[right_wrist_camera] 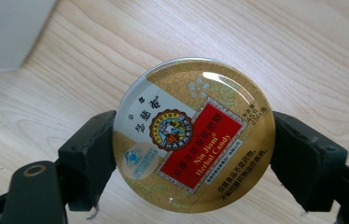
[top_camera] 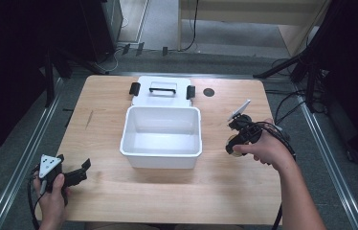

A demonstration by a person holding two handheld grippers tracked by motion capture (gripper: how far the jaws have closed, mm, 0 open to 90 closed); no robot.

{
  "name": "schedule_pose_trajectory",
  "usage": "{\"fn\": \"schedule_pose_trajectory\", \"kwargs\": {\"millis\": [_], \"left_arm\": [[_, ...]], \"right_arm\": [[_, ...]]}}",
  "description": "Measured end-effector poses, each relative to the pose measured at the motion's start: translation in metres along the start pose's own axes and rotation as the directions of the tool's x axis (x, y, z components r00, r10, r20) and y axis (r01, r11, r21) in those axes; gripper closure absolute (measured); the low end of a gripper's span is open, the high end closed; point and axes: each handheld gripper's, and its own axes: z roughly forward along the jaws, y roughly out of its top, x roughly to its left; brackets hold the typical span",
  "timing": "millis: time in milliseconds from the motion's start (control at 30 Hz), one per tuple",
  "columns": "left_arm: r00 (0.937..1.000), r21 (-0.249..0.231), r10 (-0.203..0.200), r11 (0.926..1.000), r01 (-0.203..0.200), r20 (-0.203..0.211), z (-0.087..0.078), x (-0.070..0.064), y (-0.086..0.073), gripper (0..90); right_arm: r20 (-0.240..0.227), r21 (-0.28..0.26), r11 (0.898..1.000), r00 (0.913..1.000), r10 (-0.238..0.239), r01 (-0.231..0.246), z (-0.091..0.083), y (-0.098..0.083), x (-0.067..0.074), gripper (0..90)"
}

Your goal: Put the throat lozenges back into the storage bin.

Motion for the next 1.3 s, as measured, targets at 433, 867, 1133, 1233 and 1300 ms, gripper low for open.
{"fn": "schedule_pose_trajectory", "kwargs": {"millis": [433,867,1133,1233,1300], "left_arm": [[1.0000,0.001,-0.001,1.0000,0.001,0.002,0.000,0.000,0.000,0.0],[1.0000,0.001,0.002,1.0000,-0.002,0.000,0.000,0.000,0.000,0.0],[1.0000,0.001,-0.002,1.0000,0.002,0.001,0.000,0.000,0.000,0.0],[1.0000,0.001,-0.002,1.0000,0.002,0.004,0.000,0.000,0.000,0.0],[1.0000,0.000,-0.003,1.0000,0.003,0.004,0.001,0.000,0.000,0.0]], "right_arm": [[-0.013,-0.022,0.998,0.9980,-0.062,0.062,-0.034,0.020,0.012,20.5],[-0.028,-0.037,0.993,0.9931,-0.113,0.112,-0.058,0.045,0.032,20.5],[-0.031,-0.040,0.989,0.9893,-0.143,0.141,-0.064,0.057,0.046,20.5],[-0.025,-0.040,0.988,0.9885,-0.149,0.148,-0.065,0.059,0.049,20.5],[-0.028,-0.041,0.988,0.9882,-0.151,0.150,-0.066,0.062,0.051,20.5]]}}
